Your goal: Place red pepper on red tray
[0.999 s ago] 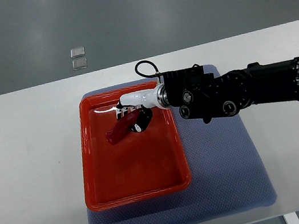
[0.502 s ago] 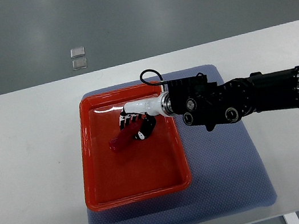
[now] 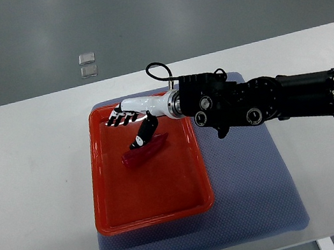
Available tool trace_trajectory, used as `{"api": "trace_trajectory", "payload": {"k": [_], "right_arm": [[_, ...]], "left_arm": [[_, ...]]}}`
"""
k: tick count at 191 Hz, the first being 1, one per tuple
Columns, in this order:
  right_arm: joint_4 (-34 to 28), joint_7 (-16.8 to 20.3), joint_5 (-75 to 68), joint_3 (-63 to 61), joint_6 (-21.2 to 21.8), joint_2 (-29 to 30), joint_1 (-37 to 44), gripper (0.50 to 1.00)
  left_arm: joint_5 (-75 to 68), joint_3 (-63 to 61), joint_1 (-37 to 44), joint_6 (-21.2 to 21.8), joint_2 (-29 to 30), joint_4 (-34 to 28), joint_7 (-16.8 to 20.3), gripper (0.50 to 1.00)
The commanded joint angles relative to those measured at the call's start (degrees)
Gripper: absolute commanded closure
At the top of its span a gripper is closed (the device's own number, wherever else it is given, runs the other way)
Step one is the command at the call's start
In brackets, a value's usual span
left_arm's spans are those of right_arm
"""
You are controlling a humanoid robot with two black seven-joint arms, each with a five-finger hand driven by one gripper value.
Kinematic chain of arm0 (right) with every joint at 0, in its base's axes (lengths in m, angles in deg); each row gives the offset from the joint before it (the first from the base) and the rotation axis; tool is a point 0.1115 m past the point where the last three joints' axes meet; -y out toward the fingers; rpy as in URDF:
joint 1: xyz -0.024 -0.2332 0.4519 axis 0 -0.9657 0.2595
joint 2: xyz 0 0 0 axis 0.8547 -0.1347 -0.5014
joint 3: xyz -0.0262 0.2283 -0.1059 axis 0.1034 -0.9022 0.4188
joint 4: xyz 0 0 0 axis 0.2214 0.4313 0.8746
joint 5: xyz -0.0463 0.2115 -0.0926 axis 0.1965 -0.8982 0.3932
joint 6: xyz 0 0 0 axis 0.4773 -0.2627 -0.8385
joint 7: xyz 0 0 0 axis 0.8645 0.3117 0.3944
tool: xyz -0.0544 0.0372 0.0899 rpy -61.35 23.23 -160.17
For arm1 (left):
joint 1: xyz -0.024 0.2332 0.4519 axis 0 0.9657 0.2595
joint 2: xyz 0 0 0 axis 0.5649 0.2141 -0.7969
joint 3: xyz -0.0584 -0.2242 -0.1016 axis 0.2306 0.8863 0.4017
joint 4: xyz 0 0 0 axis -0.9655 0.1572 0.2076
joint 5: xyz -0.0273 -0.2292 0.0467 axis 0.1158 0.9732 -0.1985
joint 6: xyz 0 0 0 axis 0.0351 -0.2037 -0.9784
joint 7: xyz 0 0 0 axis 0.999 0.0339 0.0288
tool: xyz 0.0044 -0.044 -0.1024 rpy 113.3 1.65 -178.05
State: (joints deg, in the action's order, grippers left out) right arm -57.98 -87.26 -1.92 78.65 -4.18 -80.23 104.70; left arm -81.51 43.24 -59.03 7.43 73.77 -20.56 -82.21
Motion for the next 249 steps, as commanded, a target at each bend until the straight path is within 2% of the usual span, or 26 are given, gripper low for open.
{"api": "trace_trajectory", "payload": {"k": [1,13,39,52,82,127,249], "right_arm": [[-0.1,-2.5,-1.9,-11.5,-0.1,-3.8,-5.8,0.695],[-0.2,-4.0,-6.0,-21.6,0.0,-6.4,-11.3,0.695],[0.0,-4.6,-13.6,-44.9,0.3,-6.4,-21.7,0.689],[0.1,-5.2,-17.2,-55.6,0.3,-5.9,-26.4,0.638],[0.5,-7.5,-26.3,-67.4,1.3,-3.1,-32.8,0.607],[0.9,-11.8,-33.3,-69.9,6.0,-2.3,-40.0,0.595],[2.3,-11.8,-33.4,-69.4,6.4,-2.1,-41.6,0.579]], "left_arm": [[0.0,0.0,0.0,0.0,0.0,-0.1,0.0,0.5],[0.0,0.0,0.0,0.0,0.0,-0.2,0.0,0.5],[0.0,0.0,0.0,0.0,0.0,-0.3,0.0,0.5],[0.0,0.0,0.0,0.0,0.0,-0.3,0.0,0.5],[0.0,-0.1,0.0,0.0,0.0,-0.3,0.0,0.5],[0.0,0.0,0.0,0.0,0.0,-0.1,-0.1,0.5],[0.0,-0.1,0.0,0.0,0.0,0.1,-0.2,0.5]]}}
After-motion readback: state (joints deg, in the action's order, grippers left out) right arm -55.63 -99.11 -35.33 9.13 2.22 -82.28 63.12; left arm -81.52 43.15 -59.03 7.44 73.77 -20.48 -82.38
